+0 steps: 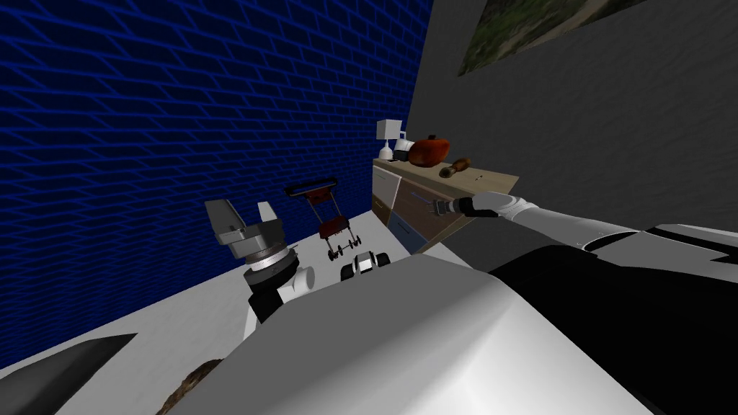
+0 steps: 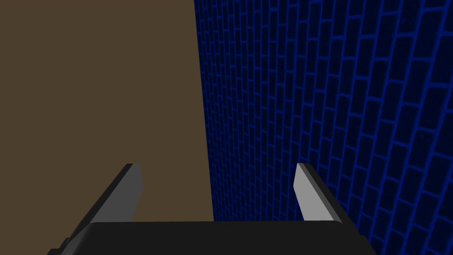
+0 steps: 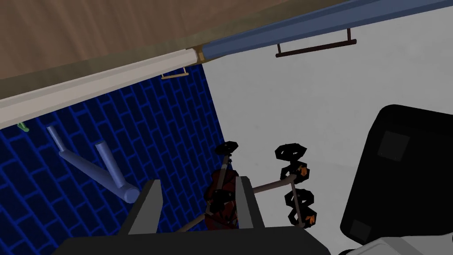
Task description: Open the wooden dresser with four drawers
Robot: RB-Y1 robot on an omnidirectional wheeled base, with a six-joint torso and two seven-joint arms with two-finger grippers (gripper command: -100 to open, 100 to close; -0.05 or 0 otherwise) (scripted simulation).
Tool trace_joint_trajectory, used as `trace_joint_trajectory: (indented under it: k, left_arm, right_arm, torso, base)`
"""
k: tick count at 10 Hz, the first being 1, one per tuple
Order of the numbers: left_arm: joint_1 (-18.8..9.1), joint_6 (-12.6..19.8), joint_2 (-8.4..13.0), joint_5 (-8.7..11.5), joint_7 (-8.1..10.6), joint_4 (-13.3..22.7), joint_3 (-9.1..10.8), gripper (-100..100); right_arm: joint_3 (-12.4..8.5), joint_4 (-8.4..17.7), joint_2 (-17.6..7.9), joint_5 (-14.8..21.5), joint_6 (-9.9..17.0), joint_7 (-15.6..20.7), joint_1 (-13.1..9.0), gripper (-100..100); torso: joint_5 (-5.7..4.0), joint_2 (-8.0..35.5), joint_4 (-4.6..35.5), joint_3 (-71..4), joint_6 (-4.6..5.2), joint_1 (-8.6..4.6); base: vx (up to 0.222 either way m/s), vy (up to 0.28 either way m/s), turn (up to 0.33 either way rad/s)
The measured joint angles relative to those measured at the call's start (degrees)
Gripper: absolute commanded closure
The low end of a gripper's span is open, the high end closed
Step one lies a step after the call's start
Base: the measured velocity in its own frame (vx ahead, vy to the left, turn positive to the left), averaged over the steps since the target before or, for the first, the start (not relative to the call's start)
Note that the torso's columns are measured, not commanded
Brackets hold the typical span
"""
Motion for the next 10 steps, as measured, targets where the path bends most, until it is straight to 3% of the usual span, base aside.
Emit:
trace_joint_trajectory:
  k: [2,3,4,7,10]
  left_arm:
    - [0.0,0.0,0.0,0.0,0.00,0.0,0.00,0]
    - [0.0,0.0,0.0,0.0,0.00,0.0,0.00,0]
    - [0.0,0.0,0.0,0.0,0.00,0.0,0.01,0]
    - [0.0,0.0,0.0,0.0,0.00,0.0,-0.01,0]
    - [0.0,0.0,0.0,0.0,0.00,0.0,-0.02,0]
  right_arm:
    - [1.3,0.6,1.2,0.5,0.0,0.6,0.0,-100]
    - [1.7,0.7,1.4,0.6,0.0,0.7,0.1,100]
    - [0.4,-0.2,0.4,0.2,0.0,0.2,0.9,100]
    - [0.3,-0.5,0.3,0.2,0.2,0.0,1.0,100]
    - [0.3,-0.9,0.4,0.2,0.6,-0.1,1.3,100]
  torso:
    - [-0.31,-0.1,-0.2,0.0,-0.37,0.12]
    - [-0.27,-0.1,-0.2,-0.1,-0.29,0.17]
    - [-0.29,0.2,-0.2,0.1,0.00,0.21]
    - [-0.13,0.7,-0.1,0.5,0.18,0.89]
    - [-0.30,0.5,-0.2,0.4,0.17,0.39]
  base:
    - [0.014,0.031,-0.010]
    - [-0.027,-0.018,0.006]
    - [-0.011,-0.016,0.008]
    - [-0.053,0.161,-0.023]
    - [-0.052,0.170,-0.023]
